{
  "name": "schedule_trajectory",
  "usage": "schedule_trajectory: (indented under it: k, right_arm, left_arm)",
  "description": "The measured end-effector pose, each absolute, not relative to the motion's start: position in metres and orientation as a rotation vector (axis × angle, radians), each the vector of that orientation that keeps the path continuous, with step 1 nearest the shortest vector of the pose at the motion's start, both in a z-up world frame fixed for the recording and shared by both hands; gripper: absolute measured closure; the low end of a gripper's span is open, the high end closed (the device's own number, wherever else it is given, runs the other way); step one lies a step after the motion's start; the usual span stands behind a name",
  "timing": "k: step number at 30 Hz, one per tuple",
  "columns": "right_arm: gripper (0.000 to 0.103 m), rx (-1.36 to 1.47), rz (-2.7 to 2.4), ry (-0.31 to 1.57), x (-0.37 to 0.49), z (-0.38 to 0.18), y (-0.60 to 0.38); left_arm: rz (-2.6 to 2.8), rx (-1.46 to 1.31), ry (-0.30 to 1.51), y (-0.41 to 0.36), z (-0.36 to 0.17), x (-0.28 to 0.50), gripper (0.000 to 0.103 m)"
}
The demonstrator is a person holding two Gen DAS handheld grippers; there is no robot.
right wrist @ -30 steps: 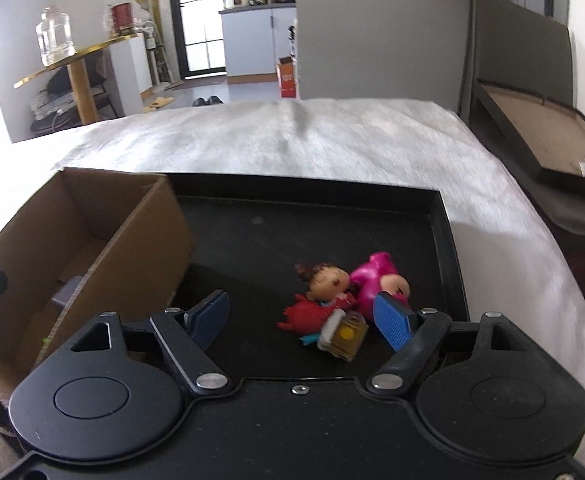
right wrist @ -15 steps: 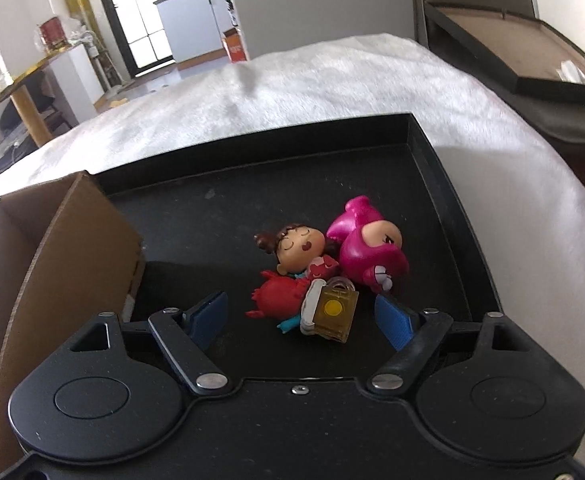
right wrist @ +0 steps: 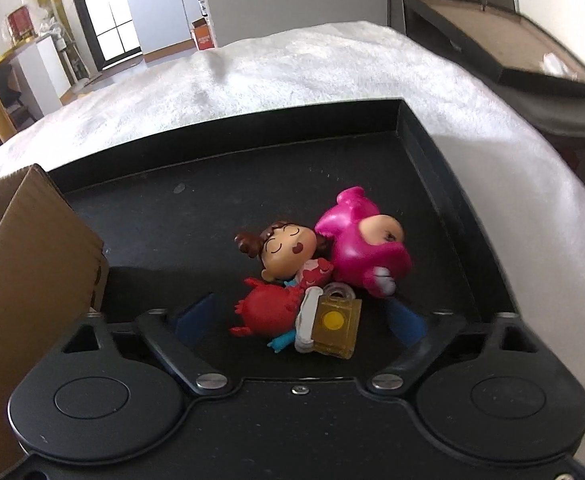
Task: Organize rigid objects
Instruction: 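Move the right tool to the tray and grasp the red figure and yellow padlock toy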
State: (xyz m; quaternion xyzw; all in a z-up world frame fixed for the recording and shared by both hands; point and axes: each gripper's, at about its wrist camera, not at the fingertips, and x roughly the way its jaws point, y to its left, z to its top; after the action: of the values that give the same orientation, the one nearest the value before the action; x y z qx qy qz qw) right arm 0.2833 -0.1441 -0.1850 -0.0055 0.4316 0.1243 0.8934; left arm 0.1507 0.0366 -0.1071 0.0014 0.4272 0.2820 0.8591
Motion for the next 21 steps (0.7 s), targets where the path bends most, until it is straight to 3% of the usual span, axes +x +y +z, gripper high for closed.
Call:
schedule_trajectory:
  k: [21]
  right_arm:
    - [0.043,0.013,0.324,0.849,0.264,-0.145,-0.161]
  left_arm:
    - [0.582,-0.043,0.862,0.038,-0.098,0.138,0.011]
